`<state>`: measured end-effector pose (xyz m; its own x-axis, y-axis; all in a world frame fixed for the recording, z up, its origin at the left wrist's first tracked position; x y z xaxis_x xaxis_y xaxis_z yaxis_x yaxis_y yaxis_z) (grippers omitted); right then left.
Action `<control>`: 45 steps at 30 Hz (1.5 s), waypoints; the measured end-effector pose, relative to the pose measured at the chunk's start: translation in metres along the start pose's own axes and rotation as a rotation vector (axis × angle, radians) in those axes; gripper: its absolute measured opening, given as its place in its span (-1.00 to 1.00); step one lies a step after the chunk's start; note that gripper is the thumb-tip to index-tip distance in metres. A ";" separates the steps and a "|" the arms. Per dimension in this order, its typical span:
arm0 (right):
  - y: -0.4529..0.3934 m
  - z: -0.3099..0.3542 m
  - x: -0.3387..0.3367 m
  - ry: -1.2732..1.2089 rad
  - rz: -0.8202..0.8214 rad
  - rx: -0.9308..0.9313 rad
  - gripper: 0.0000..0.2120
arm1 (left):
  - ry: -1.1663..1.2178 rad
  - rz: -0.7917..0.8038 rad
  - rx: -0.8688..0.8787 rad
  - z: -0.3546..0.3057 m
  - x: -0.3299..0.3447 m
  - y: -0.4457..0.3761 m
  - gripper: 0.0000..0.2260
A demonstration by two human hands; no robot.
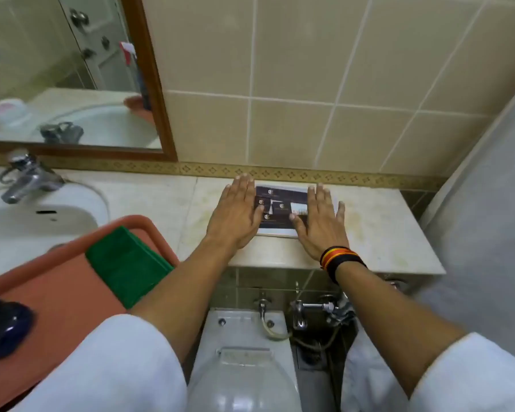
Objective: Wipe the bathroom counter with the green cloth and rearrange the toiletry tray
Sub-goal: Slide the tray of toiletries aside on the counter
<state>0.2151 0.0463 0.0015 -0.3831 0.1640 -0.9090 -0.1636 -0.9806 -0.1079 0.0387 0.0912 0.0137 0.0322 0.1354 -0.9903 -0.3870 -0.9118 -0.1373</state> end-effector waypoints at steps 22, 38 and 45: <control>0.048 -0.233 -0.034 -0.942 -0.350 0.901 -0.94 | 0.678 0.110 -0.536 -0.065 0.027 -0.108 -0.55; 0.150 -0.318 -0.006 -1.664 -0.744 1.156 -0.81 | 0.401 0.341 0.271 -0.355 0.081 -0.229 -0.63; 0.156 -0.298 -0.047 -1.155 -0.879 0.966 -0.75 | 0.139 -0.054 0.488 -0.313 0.038 -0.178 -0.50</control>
<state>0.4782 -0.1460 -0.0925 -0.2159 0.9746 0.0599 -0.9336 -0.2240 0.2798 0.3975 0.1375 -0.0068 0.1741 0.0942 -0.9802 -0.7658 -0.6128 -0.1949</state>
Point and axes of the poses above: each hand's wrist, its own y-axis away from the middle knuckle, its own x-axis out of the palm, z = x × y, the point moved 10 cm from there along -y, towards the middle knuckle, and after that the axes turned 15 degrees about -y, right-handed, at the moved point
